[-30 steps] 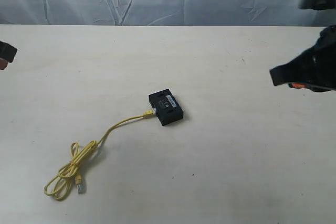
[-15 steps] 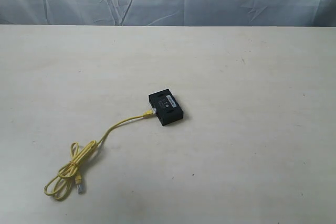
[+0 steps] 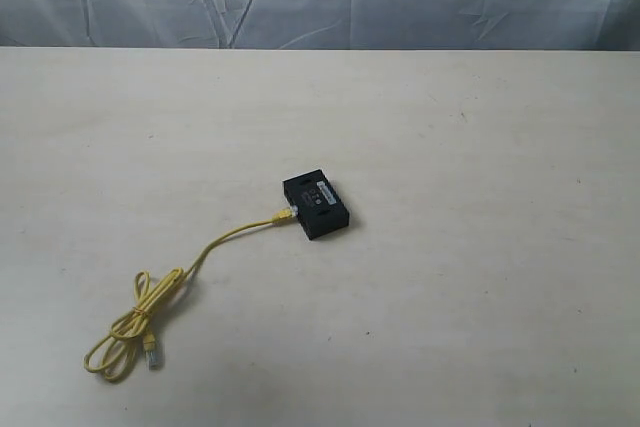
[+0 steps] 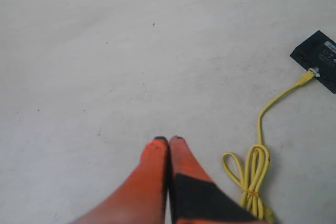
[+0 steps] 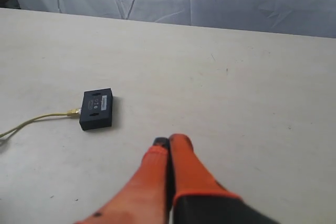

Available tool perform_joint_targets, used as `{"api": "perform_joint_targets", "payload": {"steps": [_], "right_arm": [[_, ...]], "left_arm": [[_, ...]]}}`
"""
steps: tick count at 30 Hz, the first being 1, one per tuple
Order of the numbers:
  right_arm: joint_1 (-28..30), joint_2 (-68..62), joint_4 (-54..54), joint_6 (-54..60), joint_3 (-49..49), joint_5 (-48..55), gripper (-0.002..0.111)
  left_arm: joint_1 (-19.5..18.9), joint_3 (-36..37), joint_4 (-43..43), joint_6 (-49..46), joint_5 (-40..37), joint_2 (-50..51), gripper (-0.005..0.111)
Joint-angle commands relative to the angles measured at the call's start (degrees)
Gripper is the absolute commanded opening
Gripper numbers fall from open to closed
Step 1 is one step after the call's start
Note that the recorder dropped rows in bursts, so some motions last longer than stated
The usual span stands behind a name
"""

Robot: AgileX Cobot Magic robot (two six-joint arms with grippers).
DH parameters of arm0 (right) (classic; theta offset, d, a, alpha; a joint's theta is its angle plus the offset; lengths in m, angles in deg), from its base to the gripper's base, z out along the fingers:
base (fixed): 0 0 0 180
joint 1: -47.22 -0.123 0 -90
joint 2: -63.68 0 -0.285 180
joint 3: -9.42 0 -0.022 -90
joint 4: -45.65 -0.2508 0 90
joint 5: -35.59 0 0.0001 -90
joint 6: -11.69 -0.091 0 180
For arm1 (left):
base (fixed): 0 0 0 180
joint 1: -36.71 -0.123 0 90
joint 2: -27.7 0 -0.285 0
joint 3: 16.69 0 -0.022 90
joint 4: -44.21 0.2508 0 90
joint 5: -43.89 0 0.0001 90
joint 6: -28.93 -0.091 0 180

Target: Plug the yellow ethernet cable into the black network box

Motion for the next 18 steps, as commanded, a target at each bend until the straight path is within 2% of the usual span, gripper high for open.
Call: {"api": "perform_joint_targets", "payload": {"steps": [1, 7, 18], "right_arm": [[3.47, 1.92, -1.66, 0.00, 0.26, 0.01, -0.001], [11.72, 6.37, -3.04, 0.00, 0.26, -0.11, -0.001], [12.70, 7.92, -3.04, 0.00, 1.39, -0.59, -0.001]], "left_arm": [[-0.03, 0.17, -0.72, 0.12, 0.49, -0.28, 0.000], [-0.03, 0.17, -0.72, 0.12, 0.49, -0.28, 0.000], [-0.03, 0.17, -0.72, 0.12, 0.68, -0.28, 0.000]]}}
